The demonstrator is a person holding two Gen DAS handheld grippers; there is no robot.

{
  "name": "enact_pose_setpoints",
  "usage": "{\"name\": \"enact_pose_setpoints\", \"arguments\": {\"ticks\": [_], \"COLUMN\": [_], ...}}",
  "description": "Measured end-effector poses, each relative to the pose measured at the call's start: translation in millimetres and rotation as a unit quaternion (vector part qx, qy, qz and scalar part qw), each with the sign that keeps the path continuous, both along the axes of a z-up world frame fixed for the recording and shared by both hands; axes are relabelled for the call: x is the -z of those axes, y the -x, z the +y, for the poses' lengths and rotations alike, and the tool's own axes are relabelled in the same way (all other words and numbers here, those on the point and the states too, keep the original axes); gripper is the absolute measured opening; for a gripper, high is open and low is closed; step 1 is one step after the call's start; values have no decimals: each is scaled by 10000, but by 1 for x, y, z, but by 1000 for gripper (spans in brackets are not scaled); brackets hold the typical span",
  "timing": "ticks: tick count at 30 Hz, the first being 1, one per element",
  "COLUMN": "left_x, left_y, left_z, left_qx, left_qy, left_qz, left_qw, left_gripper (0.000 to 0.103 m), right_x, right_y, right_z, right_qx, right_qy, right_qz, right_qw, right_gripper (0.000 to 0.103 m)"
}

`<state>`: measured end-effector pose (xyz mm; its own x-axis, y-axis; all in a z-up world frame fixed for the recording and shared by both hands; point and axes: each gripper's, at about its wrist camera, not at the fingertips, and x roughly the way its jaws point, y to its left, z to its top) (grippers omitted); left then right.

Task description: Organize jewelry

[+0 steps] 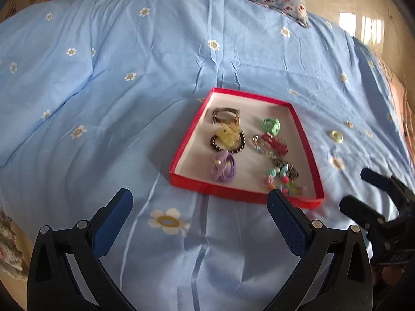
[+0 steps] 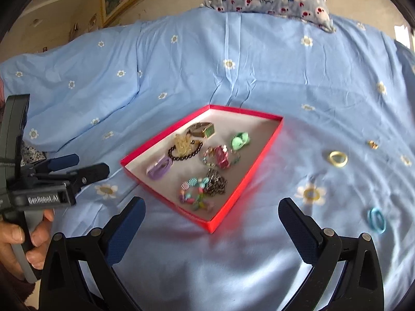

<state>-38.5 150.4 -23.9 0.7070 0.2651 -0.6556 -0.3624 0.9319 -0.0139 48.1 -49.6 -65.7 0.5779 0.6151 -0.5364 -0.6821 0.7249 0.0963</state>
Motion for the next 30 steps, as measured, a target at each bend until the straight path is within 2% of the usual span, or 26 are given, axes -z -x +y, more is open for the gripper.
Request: {"name": "enact_pose_setpoints", "arguments": {"ticks": [3, 10, 30], "left_x": [3, 3, -3], "left_y": [3, 7, 11], "left_z": [-5, -6, -12], "left_qx": [8, -20, -19], "left_qy": [-142, -211, -356], "left_qz": [26, 9, -57], "left_qw": [9999, 9998, 9993], "left_gripper": [103, 103, 103], "right_x": [6, 14, 9], "right_y": [1, -4, 1], "right_z": [-2, -12, -15], "right_qx": [36, 186, 235], "right_qy": [8, -68, -165], "right_qz": [-1, 97, -100], "right_qw": [10000, 9998, 9995], "right_gripper": [103, 103, 103]}}
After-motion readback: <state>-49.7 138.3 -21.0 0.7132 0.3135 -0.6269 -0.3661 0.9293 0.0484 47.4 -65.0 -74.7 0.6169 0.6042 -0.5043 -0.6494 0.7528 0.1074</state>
